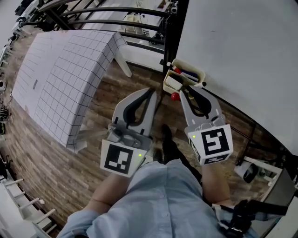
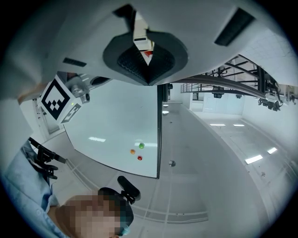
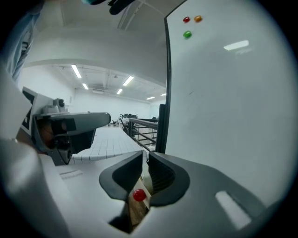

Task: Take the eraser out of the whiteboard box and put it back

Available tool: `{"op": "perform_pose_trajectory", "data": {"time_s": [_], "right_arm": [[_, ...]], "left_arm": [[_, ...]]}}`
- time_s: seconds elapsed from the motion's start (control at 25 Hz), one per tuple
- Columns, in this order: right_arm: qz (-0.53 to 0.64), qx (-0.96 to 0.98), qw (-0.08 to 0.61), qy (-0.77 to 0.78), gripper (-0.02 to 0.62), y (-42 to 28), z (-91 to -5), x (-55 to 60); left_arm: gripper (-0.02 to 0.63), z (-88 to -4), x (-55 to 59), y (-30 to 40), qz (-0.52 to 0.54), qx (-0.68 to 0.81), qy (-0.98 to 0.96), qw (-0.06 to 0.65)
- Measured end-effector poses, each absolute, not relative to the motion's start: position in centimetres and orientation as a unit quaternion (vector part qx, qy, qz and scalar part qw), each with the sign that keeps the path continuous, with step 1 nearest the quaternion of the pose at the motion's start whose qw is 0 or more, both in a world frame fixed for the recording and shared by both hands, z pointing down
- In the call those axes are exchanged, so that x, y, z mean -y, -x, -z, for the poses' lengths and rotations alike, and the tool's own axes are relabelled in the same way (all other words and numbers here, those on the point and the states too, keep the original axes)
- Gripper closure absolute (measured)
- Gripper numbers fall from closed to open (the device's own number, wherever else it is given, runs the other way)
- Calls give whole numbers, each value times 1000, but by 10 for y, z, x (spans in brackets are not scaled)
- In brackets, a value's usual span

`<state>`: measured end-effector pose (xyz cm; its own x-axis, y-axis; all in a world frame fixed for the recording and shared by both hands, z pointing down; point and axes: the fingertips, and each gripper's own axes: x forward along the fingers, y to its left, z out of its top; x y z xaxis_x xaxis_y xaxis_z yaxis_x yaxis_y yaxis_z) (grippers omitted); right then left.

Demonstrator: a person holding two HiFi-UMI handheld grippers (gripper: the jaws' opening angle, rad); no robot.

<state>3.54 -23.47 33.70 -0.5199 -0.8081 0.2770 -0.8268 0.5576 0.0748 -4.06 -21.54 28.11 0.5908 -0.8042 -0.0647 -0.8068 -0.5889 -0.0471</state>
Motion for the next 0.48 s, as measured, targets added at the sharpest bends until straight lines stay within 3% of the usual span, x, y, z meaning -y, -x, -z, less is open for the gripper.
{"op": "perform_pose_trajectory", "data": {"time_s": [0.12, 0.48], "right_arm": [[-10, 872, 104, -478, 594, -42, -311, 220], [42, 855, 68, -513, 594, -62, -264, 169]], "left_arm": [[607, -268, 201, 39, -28, -449, 892, 51], [607, -238, 151, 30, -43, -434, 895, 90]]}}
